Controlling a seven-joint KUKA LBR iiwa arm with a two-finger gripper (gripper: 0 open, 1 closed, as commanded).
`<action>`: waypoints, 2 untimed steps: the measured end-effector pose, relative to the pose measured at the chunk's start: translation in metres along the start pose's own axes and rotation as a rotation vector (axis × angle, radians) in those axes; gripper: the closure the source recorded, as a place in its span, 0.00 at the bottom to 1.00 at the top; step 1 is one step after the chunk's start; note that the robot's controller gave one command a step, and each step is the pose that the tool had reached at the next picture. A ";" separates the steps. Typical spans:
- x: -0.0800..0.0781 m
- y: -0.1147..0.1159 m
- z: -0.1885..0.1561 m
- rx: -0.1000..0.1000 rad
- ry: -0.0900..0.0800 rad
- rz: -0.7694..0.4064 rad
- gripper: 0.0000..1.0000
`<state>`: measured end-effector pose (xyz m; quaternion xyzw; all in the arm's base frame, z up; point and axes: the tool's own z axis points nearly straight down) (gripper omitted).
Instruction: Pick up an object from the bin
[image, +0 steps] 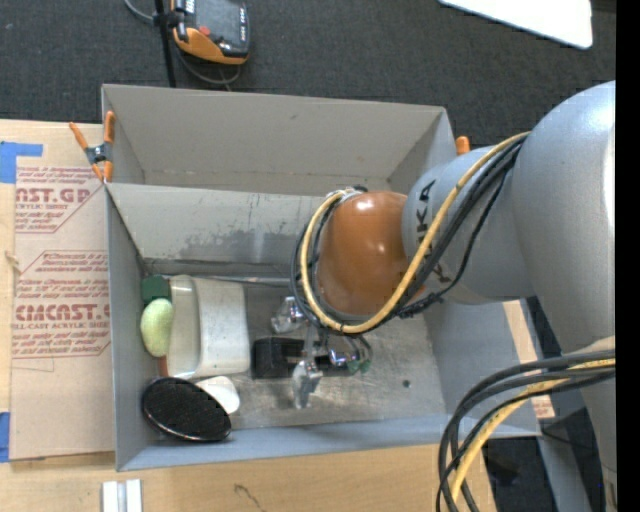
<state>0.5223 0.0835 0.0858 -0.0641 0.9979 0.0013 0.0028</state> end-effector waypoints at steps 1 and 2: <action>-0.020 -0.010 0.012 0.008 0.010 -0.153 1.00; -0.020 -0.010 0.012 0.008 0.010 -0.153 1.00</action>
Offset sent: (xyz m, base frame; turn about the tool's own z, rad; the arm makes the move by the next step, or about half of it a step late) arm 0.0000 0.0000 0.0000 0.0000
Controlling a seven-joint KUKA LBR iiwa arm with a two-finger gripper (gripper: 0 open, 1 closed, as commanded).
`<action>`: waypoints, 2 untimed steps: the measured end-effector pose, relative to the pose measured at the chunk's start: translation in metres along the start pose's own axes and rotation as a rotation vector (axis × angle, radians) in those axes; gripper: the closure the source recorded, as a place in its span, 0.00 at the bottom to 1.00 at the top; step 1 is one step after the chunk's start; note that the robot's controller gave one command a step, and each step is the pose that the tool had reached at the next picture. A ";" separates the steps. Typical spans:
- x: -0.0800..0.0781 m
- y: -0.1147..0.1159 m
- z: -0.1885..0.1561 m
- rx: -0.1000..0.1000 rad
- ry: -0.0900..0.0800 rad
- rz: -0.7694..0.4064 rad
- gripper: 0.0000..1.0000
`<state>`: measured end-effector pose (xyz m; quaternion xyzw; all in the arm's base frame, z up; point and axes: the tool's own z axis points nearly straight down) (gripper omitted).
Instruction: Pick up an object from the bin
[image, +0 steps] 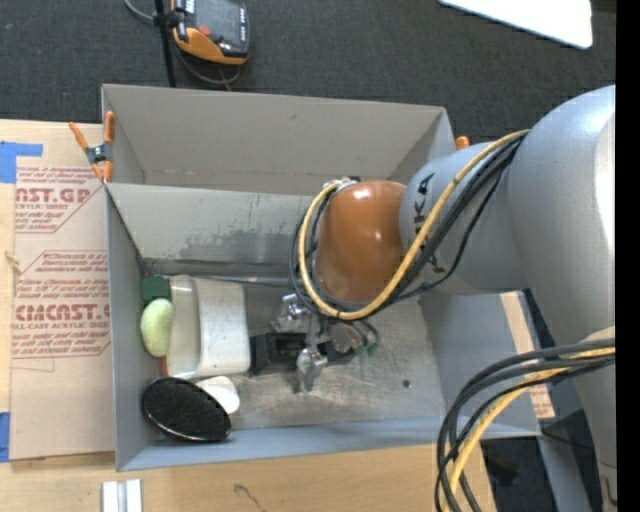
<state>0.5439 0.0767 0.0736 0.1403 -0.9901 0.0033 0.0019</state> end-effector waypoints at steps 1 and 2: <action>0.004 0.000 -0.065 -0.008 -0.001 -0.055 1.00; 0.004 0.000 -0.065 -0.008 -0.001 -0.055 1.00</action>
Offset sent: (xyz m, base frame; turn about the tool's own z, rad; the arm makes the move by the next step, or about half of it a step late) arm 0.0000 0.0000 0.0000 0.0000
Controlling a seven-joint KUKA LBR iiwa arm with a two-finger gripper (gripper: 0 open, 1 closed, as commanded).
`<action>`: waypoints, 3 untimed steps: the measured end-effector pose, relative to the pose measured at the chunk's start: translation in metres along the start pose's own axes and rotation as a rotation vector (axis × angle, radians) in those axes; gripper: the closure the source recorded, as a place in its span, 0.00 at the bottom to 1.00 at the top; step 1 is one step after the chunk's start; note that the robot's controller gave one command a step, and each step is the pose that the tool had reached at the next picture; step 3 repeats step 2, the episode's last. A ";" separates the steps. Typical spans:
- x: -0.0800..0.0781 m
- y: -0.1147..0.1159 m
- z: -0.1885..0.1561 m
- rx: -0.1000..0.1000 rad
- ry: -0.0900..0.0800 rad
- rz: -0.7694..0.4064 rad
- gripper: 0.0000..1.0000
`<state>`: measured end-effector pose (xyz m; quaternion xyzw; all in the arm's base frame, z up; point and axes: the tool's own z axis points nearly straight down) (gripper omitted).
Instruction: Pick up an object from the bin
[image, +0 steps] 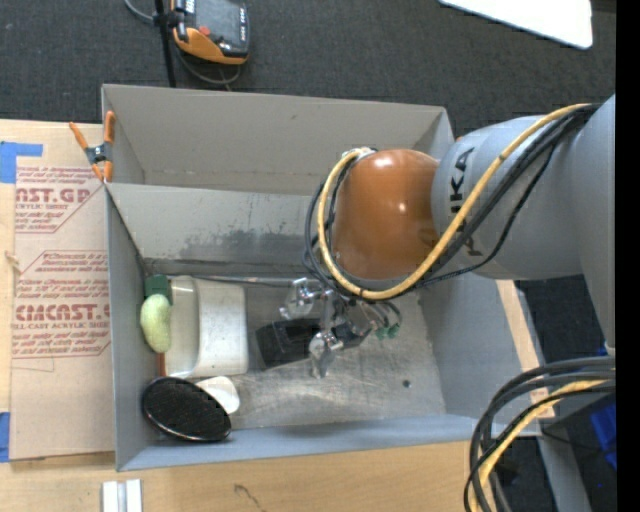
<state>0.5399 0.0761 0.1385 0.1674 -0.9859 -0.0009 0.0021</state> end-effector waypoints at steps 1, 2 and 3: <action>-0.004 -0.002 -0.048 0.000 0.005 -0.037 1.00; -0.003 0.001 -0.098 0.001 0.001 -0.026 1.00; -0.003 0.001 -0.098 0.001 0.001 -0.026 1.00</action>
Offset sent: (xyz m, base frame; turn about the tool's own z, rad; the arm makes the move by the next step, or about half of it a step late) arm 0.0032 0.0027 0.1079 -0.0219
